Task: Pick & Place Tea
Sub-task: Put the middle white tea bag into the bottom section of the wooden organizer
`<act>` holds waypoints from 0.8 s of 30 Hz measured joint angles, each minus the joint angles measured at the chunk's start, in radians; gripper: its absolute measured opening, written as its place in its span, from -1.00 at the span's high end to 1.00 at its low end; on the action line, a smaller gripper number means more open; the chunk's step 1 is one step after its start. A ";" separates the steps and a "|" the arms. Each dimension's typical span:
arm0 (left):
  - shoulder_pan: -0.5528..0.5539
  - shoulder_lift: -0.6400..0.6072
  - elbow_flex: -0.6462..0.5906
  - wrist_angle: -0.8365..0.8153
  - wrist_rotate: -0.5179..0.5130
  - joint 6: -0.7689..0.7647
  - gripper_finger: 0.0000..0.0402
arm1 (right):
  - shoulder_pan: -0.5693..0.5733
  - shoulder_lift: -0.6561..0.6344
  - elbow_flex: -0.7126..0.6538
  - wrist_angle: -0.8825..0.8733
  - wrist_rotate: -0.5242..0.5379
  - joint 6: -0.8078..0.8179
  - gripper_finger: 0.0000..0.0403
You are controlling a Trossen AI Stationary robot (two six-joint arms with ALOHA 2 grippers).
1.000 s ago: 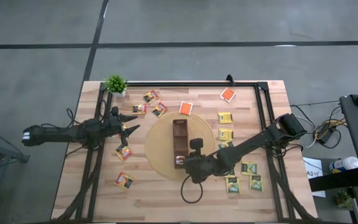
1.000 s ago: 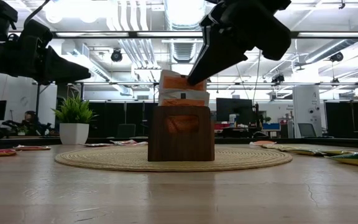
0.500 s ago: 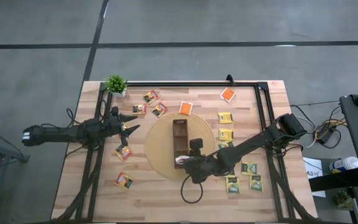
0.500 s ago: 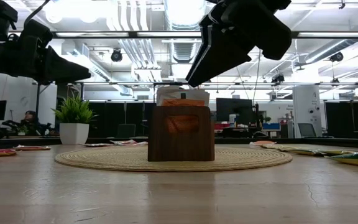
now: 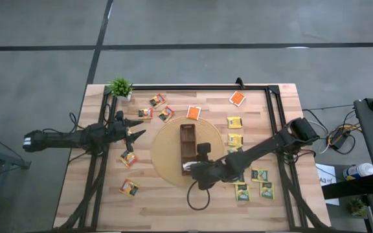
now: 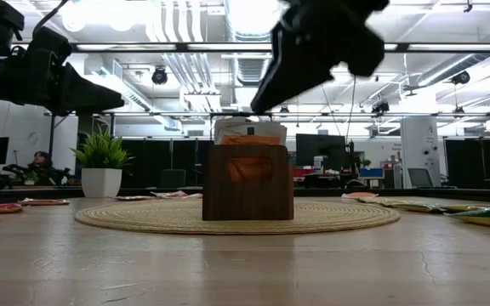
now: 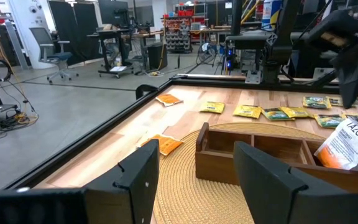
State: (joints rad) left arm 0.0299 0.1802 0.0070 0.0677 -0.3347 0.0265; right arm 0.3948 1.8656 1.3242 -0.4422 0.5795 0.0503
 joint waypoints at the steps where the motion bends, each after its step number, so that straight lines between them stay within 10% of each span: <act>1: 0.000 0.000 0.000 0.000 0.000 0.000 -0.01 | -0.006 0.000 -0.009 0.000 0.000 0.000 0.38; 24: 0.001 0.000 0.000 0.000 0.000 0.000 -0.01 | -0.023 0.034 -0.029 0.009 -0.012 0.022 0.38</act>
State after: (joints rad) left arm 0.0307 0.1803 0.0068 0.0676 -0.3347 0.0264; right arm 0.3721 1.8998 1.2953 -0.4332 0.5674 0.0719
